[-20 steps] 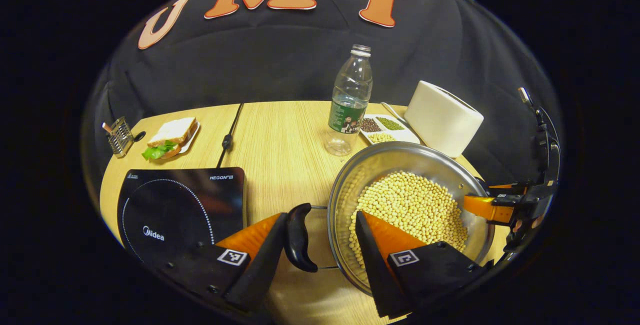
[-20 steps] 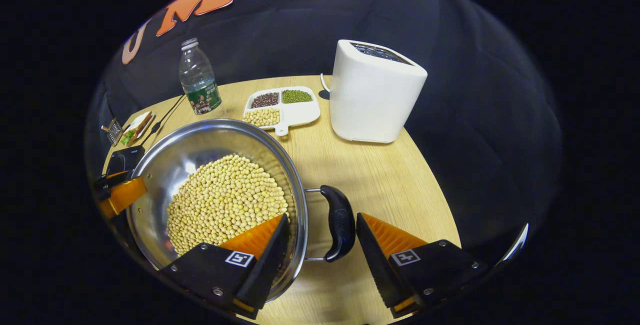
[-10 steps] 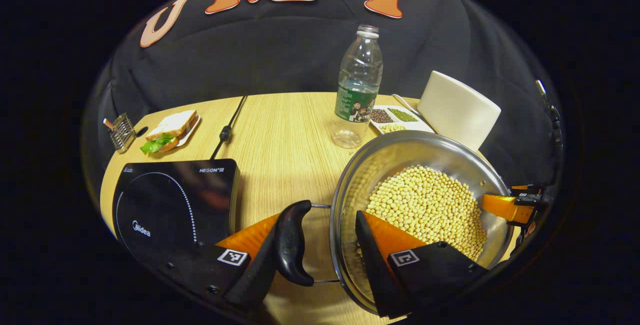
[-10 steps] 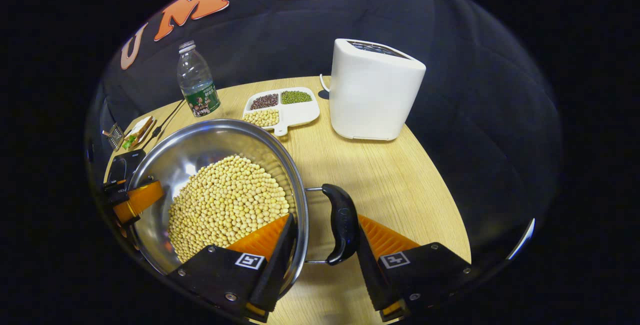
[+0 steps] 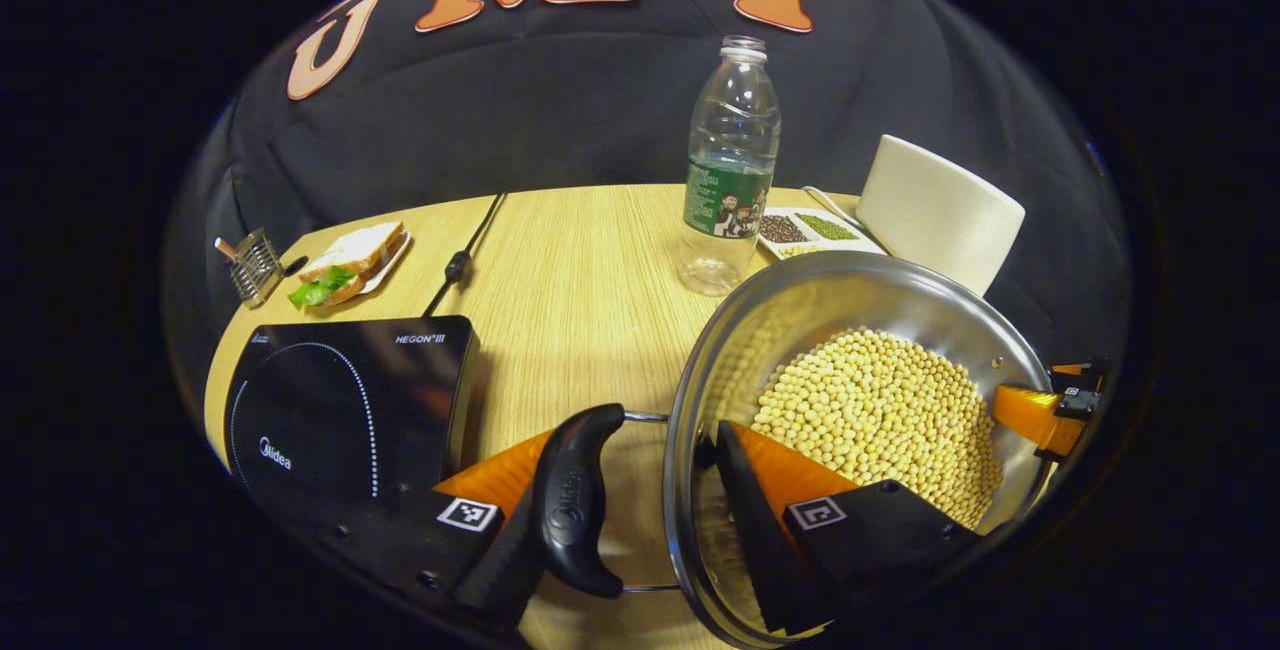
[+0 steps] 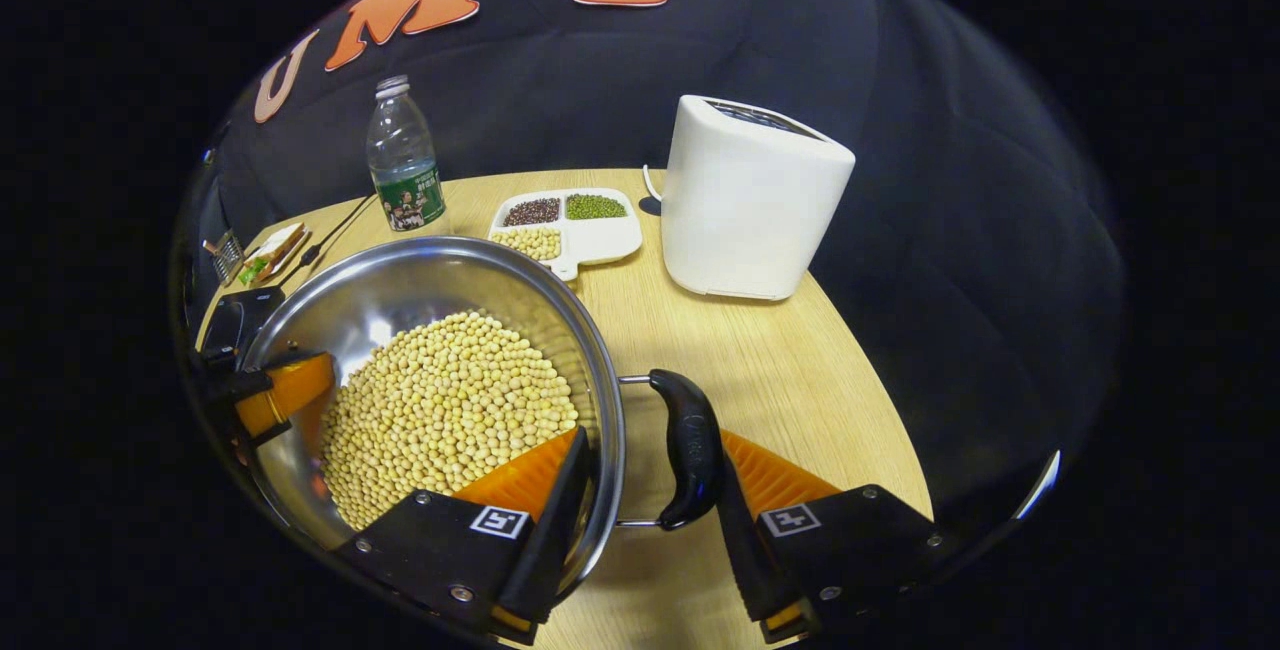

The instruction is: First push the handle of the pot to place it horizontally, then grasp the pot with both hands and set it on the induction cooktop.

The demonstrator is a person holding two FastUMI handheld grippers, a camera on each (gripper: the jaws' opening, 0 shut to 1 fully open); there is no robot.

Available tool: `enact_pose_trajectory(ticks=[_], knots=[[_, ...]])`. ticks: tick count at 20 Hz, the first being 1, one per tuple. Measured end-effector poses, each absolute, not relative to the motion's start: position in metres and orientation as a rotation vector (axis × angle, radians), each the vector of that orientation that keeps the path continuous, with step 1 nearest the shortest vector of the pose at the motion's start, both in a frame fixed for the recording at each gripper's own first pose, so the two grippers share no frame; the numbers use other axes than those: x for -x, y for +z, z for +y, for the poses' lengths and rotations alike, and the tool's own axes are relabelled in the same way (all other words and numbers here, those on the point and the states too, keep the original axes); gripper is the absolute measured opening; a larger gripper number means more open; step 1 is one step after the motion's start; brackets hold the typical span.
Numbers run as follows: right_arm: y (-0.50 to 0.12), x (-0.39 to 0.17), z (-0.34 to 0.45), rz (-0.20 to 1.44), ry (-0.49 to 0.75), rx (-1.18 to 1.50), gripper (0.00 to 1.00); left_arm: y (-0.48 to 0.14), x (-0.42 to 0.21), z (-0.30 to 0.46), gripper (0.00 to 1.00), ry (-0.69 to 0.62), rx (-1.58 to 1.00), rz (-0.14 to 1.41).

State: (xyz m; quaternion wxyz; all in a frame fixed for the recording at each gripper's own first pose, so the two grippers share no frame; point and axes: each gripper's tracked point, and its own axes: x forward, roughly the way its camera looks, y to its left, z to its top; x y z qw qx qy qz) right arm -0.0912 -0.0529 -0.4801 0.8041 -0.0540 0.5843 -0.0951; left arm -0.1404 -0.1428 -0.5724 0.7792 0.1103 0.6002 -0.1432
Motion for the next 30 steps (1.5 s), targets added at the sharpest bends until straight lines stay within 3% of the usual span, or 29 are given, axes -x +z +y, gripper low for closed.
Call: enact_pose_trajectory(ticks=[7,14,30], knots=[[-0.48,0.093,-0.048,1.26,-0.217,0.126,0.68,-0.559,0.136,-0.143,0.8,-0.302,-0.245,1.245],[-0.471,0.093,-0.052,1.162,-0.205,0.13,0.67,-0.506,0.108,-0.132,0.8,-0.309,-0.243,1.127],[-0.505,0.08,-0.062,1.115,-0.012,0.1,0.66,-0.403,0.068,0.013,0.8,-0.122,-0.274,1.033]])
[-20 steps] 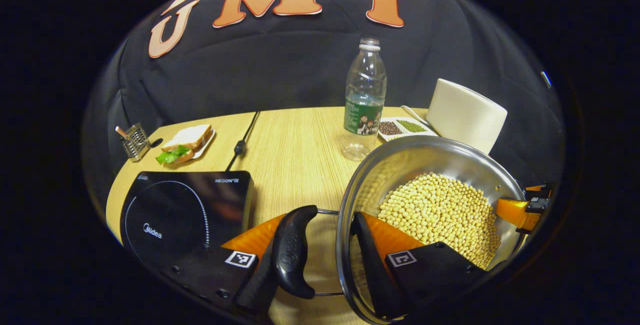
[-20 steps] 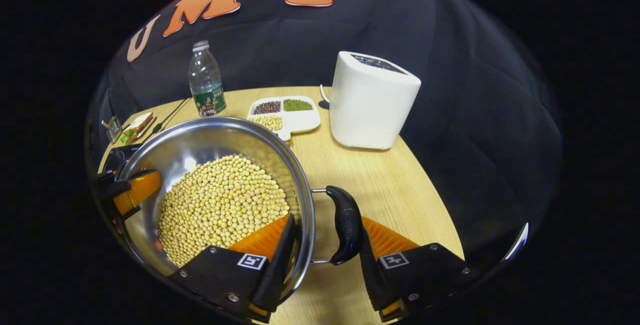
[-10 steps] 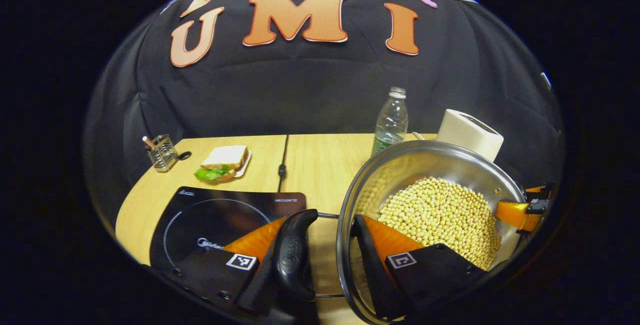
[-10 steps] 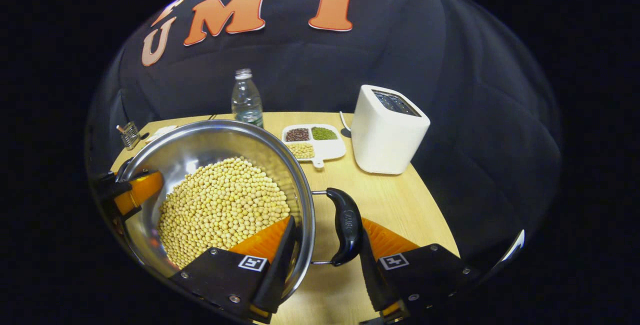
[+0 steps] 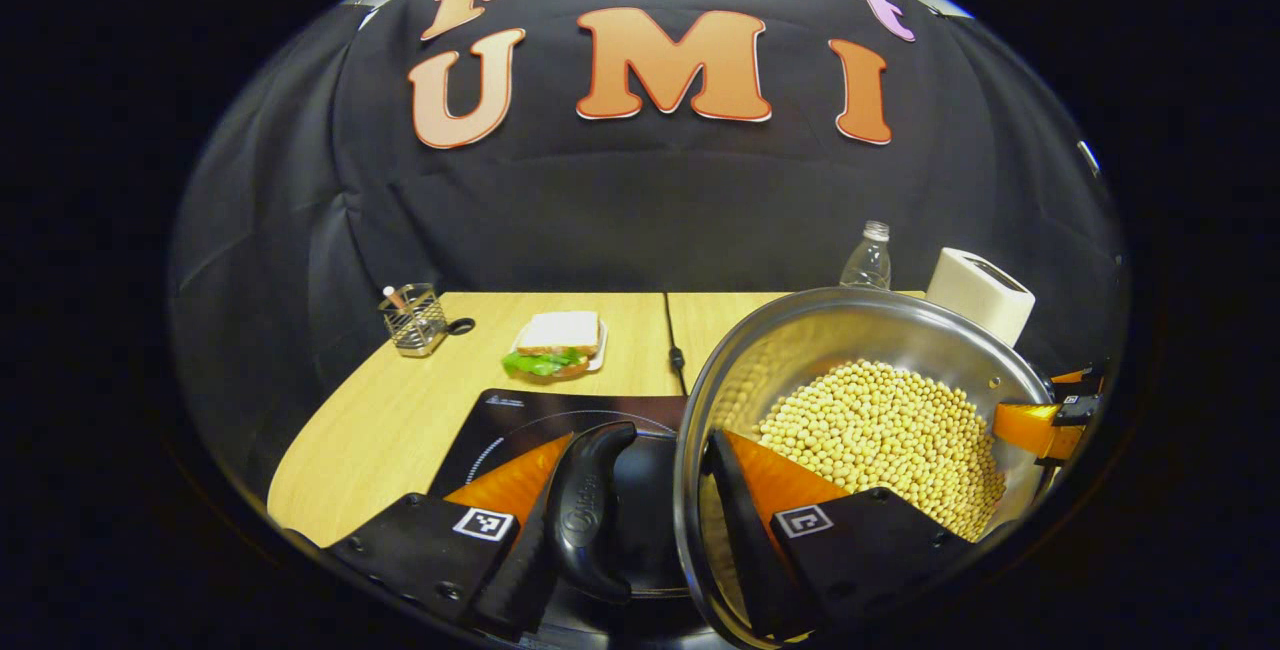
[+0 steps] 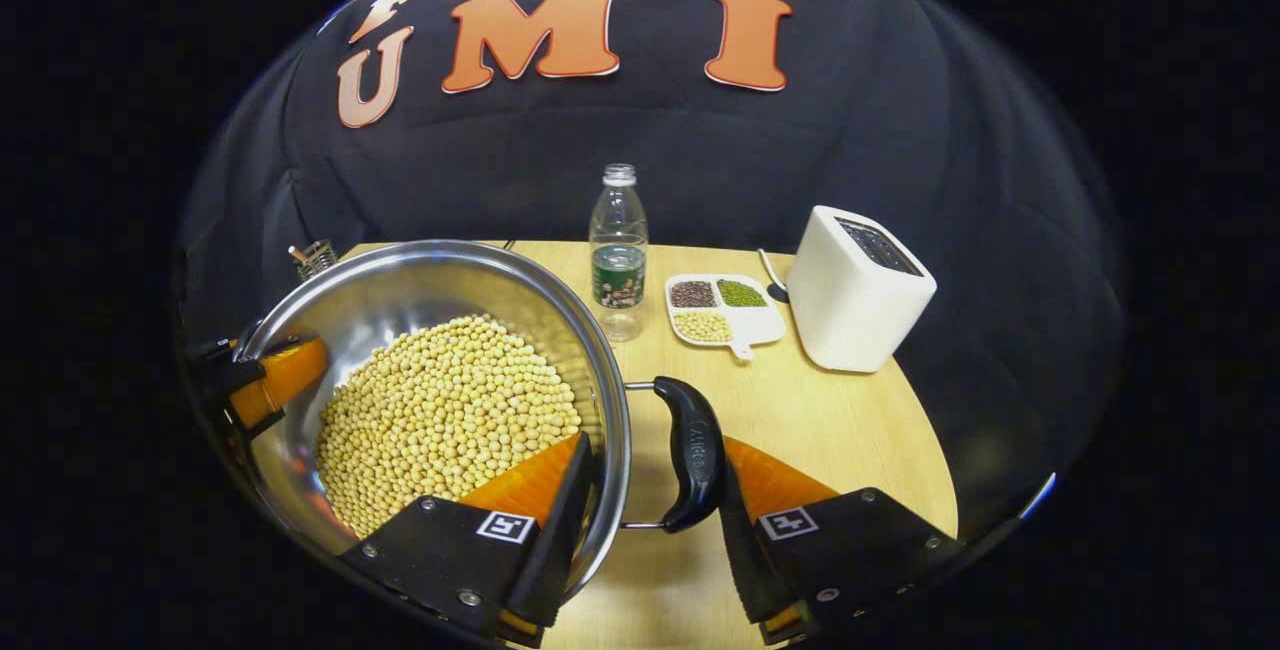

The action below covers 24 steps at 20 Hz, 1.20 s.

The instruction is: First push the handle of the pot to place it horizontally, then grasp the pot with both hands and set it on the induction cooktop.

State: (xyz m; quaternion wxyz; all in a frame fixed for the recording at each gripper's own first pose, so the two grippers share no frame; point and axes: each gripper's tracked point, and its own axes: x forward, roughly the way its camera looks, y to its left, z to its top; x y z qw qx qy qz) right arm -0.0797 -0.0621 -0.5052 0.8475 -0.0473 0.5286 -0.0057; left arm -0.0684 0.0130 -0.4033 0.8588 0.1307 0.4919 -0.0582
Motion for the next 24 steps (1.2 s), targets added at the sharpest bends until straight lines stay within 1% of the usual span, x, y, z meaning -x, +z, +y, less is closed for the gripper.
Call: enact_pose_trajectory(ticks=[3,4,5,8,9,13,14,16,17,18,19,20,21,22,23,24], knots=[[-0.503,0.078,-0.064,1.114,0.008,0.1,0.67,-0.393,0.066,0.034,0.8,-0.099,-0.276,1.03],[-0.503,0.079,-0.065,1.12,0.018,0.109,0.66,-0.39,0.065,0.041,0.77,-0.091,-0.278,1.028],[-0.504,0.076,-0.066,1.116,0.024,0.113,0.67,-0.387,0.063,0.049,0.82,-0.082,-0.277,1.023],[-0.508,0.072,-0.066,1.092,0.044,0.119,0.67,-0.378,0.06,0.07,0.82,-0.052,-0.269,1.01],[-0.509,0.072,-0.065,1.094,0.052,0.118,0.67,-0.375,0.058,0.078,0.8,-0.04,-0.269,1.006],[-0.508,0.068,-0.069,1.094,0.085,0.107,0.67,-0.363,0.051,0.113,0.8,0.001,-0.282,0.989],[-0.509,0.068,-0.071,1.093,0.092,0.102,0.67,-0.361,0.05,0.119,0.77,0.007,-0.284,0.982],[-0.506,0.067,-0.073,1.086,0.105,0.101,0.67,-0.356,0.047,0.13,0.77,0.017,-0.283,0.979],[-0.502,0.067,-0.07,1.086,0.112,0.106,0.67,-0.355,0.046,0.135,0.82,0.023,-0.283,0.978],[-0.501,0.066,-0.069,1.083,0.117,0.107,0.67,-0.355,0.043,0.141,0.77,0.028,-0.284,0.977],[-0.5,0.066,-0.07,1.082,0.122,0.107,0.67,-0.355,0.041,0.149,0.8,0.033,-0.284,0.975],[-0.5,0.067,-0.07,1.082,0.125,0.103,0.67,-0.354,0.037,0.156,0.8,0.037,-0.287,0.971],[-0.5,0.066,-0.071,1.079,0.128,0.103,0.67,-0.354,0.034,0.159,0.77,0.039,-0.29,0.966],[-0.498,0.067,-0.072,1.079,0.129,0.102,0.67,-0.353,0.034,0.162,0.77,0.038,-0.292,0.963],[-0.496,0.067,-0.074,1.075,0.129,0.103,0.67,-0.353,0.032,0.164,0.8,0.037,-0.292,0.962],[-0.496,0.067,-0.074,1.076,0.128,0.102,0.67,-0.353,0.031,0.168,0.8,0.034,-0.293,0.962]])
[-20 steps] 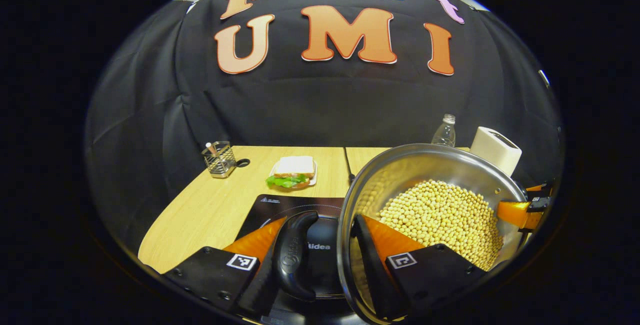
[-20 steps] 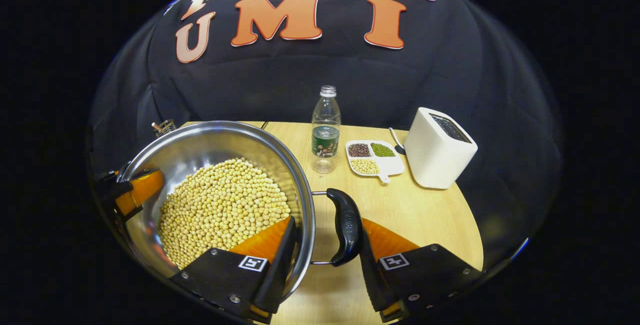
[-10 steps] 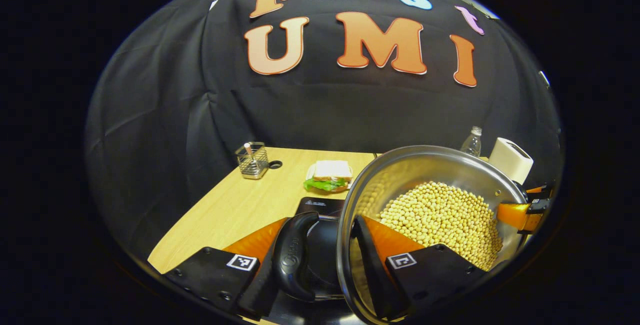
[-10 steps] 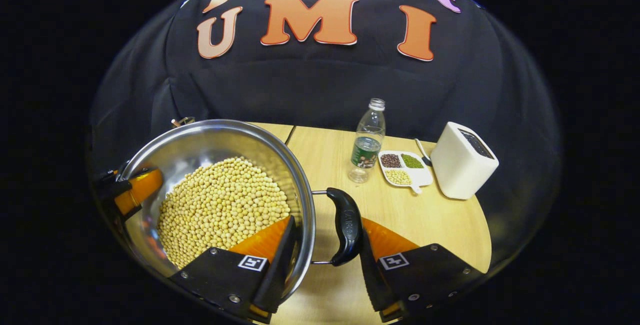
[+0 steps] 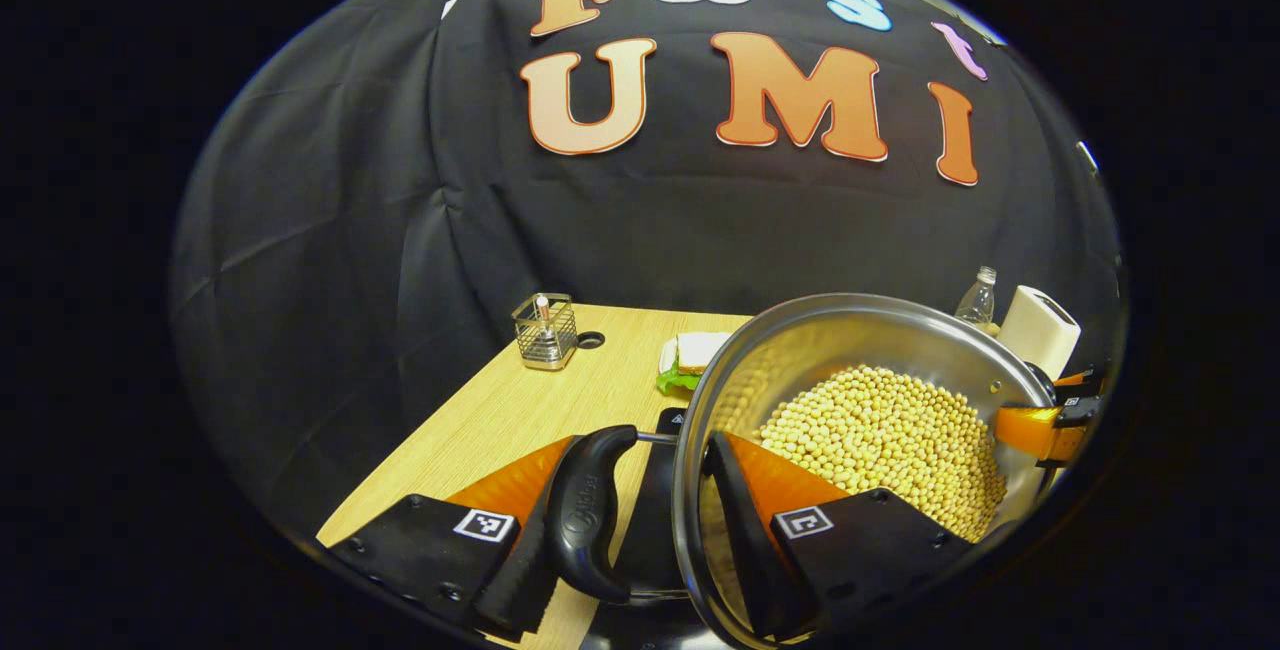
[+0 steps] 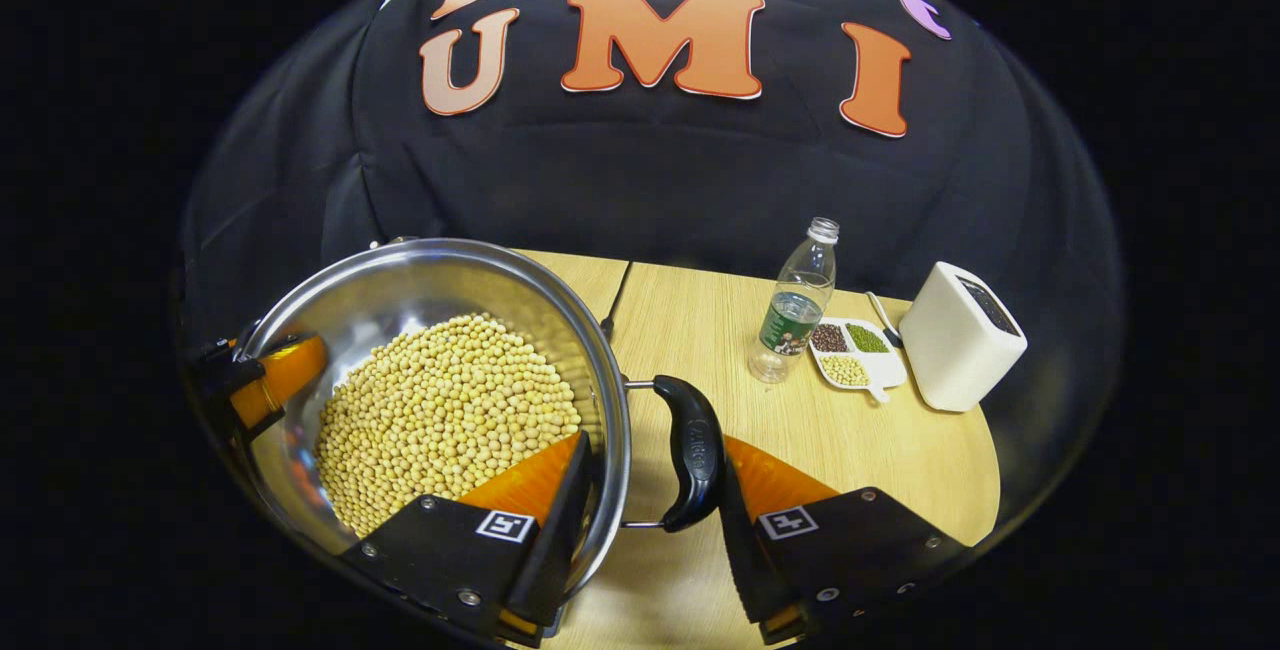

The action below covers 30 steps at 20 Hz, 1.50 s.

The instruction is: First push the handle of the pot to place it horizontally, then grasp the pot with both hands and set it on the induction cooktop.

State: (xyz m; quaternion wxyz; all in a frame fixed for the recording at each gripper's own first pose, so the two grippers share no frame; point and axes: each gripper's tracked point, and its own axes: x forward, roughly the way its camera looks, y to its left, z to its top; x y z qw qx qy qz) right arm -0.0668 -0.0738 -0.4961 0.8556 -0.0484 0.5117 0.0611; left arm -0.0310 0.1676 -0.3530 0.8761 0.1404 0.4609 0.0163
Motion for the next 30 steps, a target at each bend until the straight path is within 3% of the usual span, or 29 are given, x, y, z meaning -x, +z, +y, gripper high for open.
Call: enact_pose_trajectory(ticks=[8,14,15,17,30], knots=[[-0.502,0.068,-0.066,1.102,0.126,0.128,0.67,-0.376,0.029,0.183,0.77,0.022,-0.28,0.995],[-0.501,0.068,-0.065,1.131,0.12,0.144,0.67,-0.397,0.028,0.188,0.83,0.004,-0.279,1.03],[-0.499,0.068,-0.065,1.139,0.117,0.148,0.67,-0.402,0.028,0.19,0.8,0.002,-0.28,1.039],[-0.495,0.066,-0.065,1.145,0.108,0.157,0.63,-0.41,0.029,0.191,0.8,-0.004,-0.272,1.054],[-0.496,0.076,-0.062,1.182,0.072,0.151,0.67,-0.446,0.021,0.199,0.8,-0.028,-0.268,1.079]])
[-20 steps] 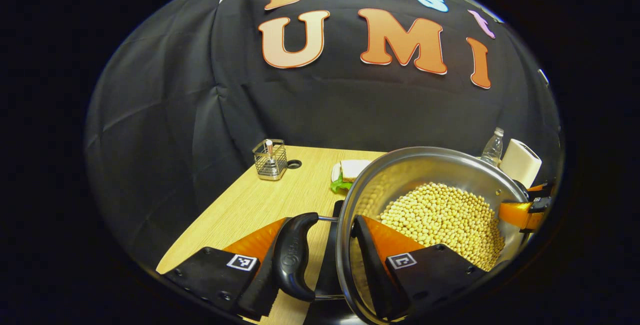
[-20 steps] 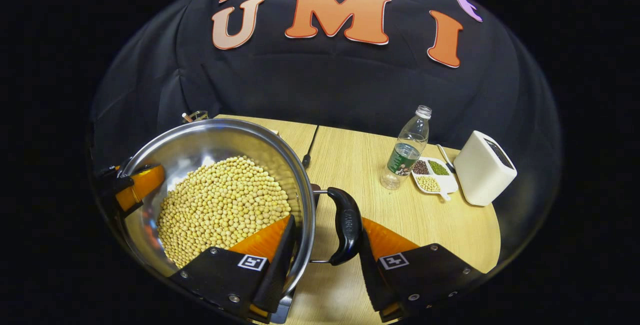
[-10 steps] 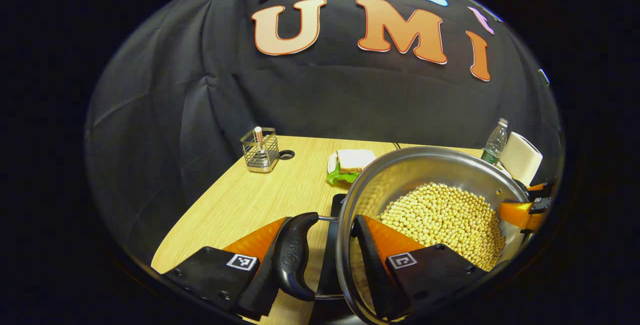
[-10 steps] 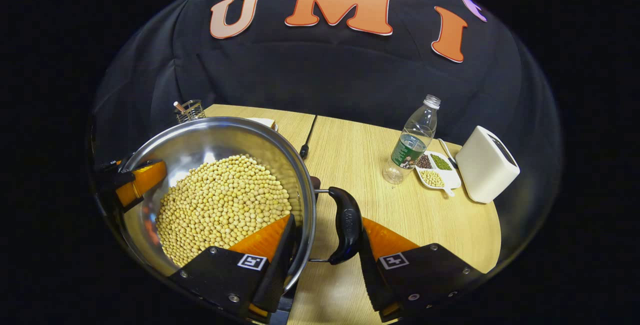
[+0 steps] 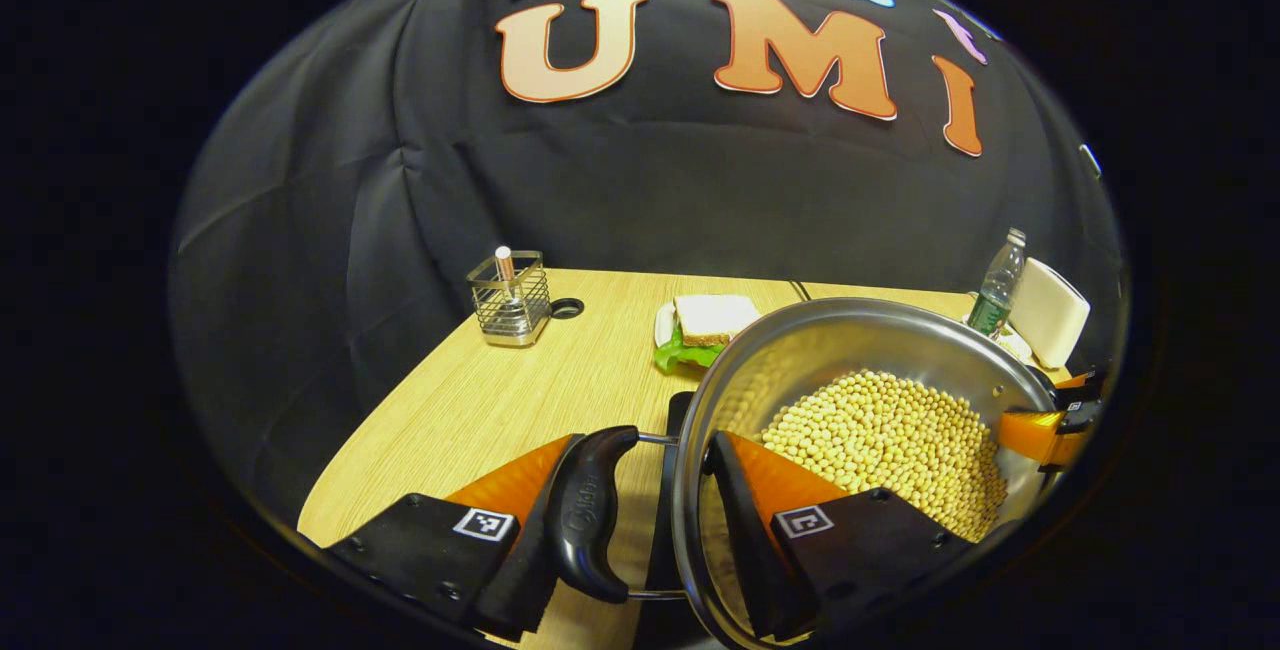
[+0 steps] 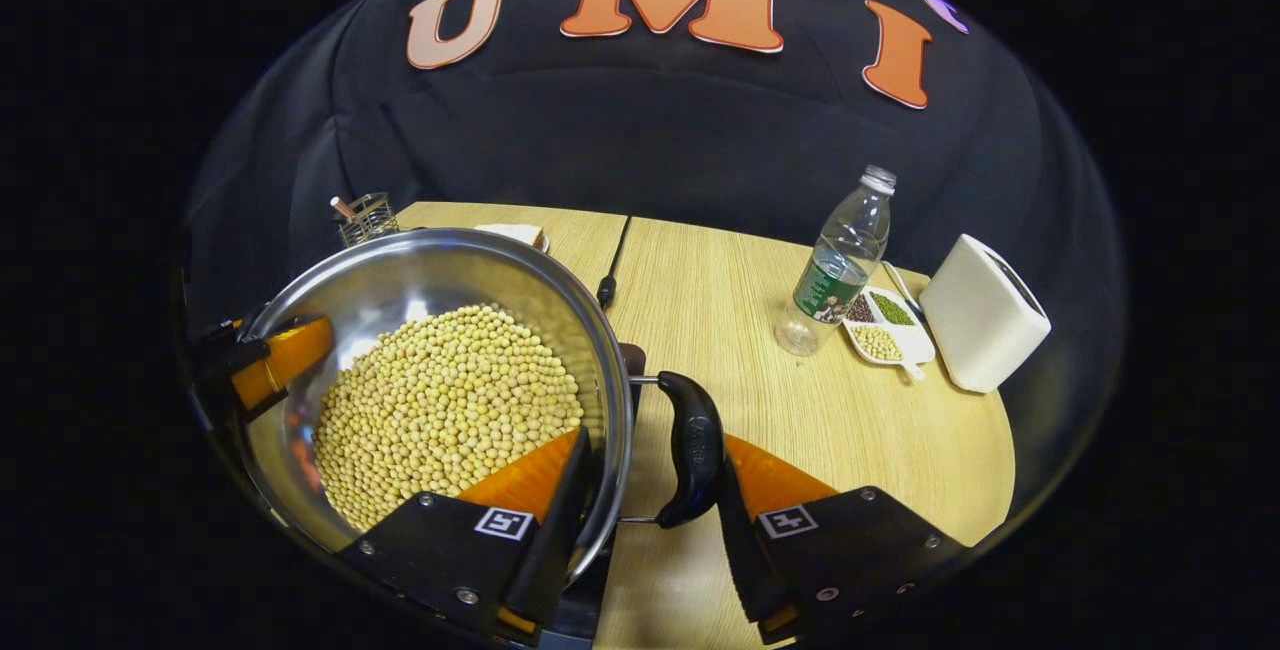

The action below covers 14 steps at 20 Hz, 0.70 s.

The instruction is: First push the handle of the pot to place it horizontally, then grasp the pot with both hands and set it on the induction cooktop.

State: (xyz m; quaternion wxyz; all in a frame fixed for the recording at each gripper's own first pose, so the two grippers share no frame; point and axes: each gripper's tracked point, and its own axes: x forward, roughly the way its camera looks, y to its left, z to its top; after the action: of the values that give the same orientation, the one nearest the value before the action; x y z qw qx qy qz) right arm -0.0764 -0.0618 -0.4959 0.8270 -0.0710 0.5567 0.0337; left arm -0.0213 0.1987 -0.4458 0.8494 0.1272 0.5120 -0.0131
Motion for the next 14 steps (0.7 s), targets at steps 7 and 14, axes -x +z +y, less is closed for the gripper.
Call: enact_pose_trajectory(ticks=[7,14], knots=[[-0.487,0.071,-0.059,1.16,0.066,0.148,0.69,-0.46,0.031,0.206,0.8,-0.046,-0.286,1.124],[-0.43,0.044,-0.056,0.975,0.115,0.113,0.84,-0.407,-0.008,0.199,0.87,-0.016,-0.435,0.935]])
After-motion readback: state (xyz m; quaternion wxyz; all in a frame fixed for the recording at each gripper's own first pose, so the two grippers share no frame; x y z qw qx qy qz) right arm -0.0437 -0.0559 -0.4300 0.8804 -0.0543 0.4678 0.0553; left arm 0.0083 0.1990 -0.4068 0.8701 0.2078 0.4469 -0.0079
